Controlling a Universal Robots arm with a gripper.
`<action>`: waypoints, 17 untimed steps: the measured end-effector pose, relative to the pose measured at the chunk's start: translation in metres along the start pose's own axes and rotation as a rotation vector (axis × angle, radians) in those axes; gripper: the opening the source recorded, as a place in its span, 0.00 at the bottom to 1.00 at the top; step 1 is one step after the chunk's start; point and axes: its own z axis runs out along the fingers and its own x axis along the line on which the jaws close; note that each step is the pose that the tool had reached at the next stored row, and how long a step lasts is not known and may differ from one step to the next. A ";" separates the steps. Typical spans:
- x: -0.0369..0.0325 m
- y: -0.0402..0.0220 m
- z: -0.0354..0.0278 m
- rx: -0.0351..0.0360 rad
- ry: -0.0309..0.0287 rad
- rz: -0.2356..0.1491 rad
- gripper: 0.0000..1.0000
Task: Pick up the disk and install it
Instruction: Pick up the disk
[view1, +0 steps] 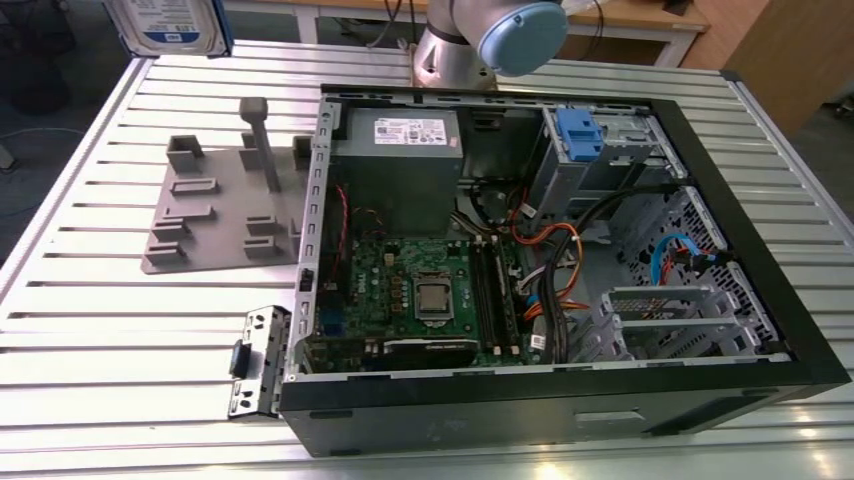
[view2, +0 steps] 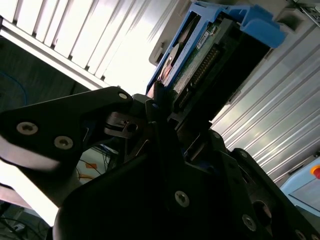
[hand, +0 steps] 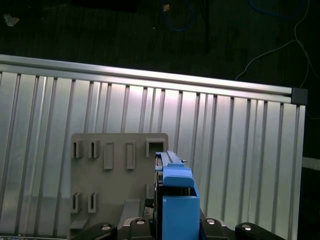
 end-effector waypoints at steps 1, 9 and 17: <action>0.0000 0.0000 -0.0004 0.0001 0.0000 0.000 0.36; -0.0003 0.0002 -0.0052 0.0001 0.0000 0.000 0.36; -0.0007 0.0004 -0.0112 0.0001 -0.0001 0.000 0.36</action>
